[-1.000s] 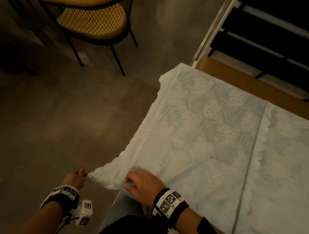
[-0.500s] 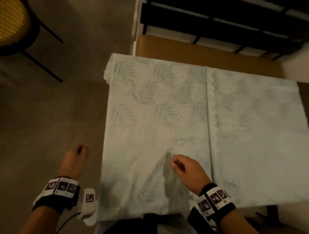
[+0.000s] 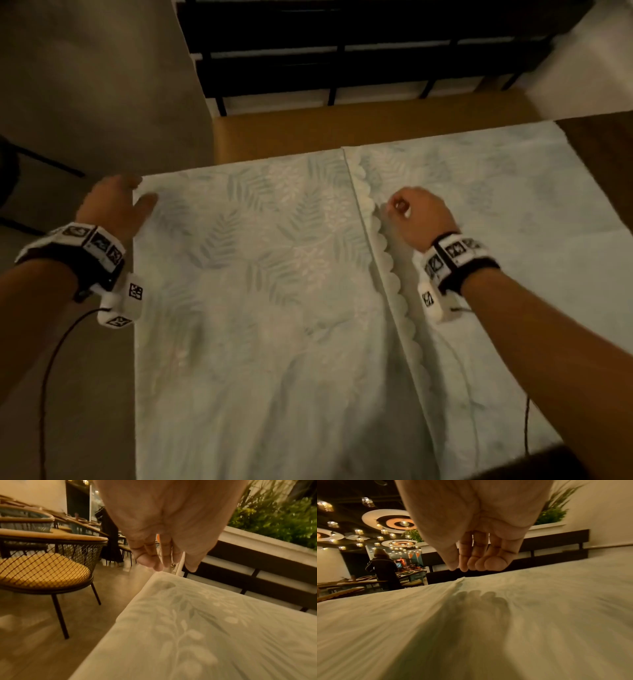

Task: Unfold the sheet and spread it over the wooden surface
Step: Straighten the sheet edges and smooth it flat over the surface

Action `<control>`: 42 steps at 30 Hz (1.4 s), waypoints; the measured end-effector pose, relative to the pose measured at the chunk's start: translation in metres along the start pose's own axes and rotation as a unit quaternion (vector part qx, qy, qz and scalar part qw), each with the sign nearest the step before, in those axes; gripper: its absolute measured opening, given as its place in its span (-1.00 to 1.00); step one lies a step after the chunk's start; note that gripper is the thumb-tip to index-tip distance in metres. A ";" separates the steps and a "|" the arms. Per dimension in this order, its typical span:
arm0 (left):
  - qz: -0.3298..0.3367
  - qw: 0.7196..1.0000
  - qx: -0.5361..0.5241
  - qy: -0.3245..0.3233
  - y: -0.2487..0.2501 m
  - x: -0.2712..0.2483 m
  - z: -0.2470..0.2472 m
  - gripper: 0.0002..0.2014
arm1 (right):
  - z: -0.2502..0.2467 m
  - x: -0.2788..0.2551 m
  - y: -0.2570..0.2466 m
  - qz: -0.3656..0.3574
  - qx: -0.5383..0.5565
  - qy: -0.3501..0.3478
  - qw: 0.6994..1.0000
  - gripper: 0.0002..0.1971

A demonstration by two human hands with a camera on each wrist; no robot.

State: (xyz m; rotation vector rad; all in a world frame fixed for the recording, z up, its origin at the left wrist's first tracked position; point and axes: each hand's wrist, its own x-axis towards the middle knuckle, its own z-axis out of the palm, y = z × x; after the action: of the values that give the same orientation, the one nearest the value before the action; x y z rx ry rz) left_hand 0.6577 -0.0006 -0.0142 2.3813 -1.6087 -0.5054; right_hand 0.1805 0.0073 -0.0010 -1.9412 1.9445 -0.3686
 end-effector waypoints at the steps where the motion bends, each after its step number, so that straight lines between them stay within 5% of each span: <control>1: 0.010 1.000 0.024 -0.003 0.004 0.014 0.004 -0.52 | 0.000 0.030 -0.005 -0.014 -0.013 0.002 1.000 -0.87; 5: 0.004 1.000 0.013 -0.016 0.012 0.053 0.019 -0.60 | 0.010 0.130 -0.021 -0.036 -0.058 -0.011 0.998 -0.69; 9: 0.018 1.000 0.008 0.002 0.007 0.064 0.022 -0.79 | 0.027 0.171 -0.024 -0.016 -0.082 -0.067 0.994 -0.69; 15: -0.014 1.000 -0.013 0.003 0.005 0.075 0.022 -0.78 | 0.042 0.182 -0.036 -0.001 -0.044 -0.035 0.998 -0.84; 30: -0.008 0.997 -0.074 0.023 -0.029 0.086 0.014 -0.80 | 0.051 0.170 -0.063 0.018 -0.059 -0.020 0.998 -0.80; 36: 0.058 0.998 0.001 0.016 -0.028 0.061 0.015 -0.68 | 0.041 0.120 -0.062 0.052 0.011 0.036 0.998 -0.62; 40: 0.138 0.987 -0.066 0.044 0.000 0.006 0.025 -0.69 | 0.048 0.013 -0.038 0.120 0.043 0.020 0.992 -0.66; 42: 0.177 0.979 -0.102 0.003 0.034 -0.024 0.037 -0.72 | 0.052 -0.047 -0.033 0.145 0.032 0.000 0.989 -0.62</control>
State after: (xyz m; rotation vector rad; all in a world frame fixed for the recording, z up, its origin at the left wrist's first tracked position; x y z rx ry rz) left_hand 0.6057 0.0090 -0.0320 1.8931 -1.8270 -0.5570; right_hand 0.2319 0.0575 -0.0306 -1.5870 2.1470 -0.3445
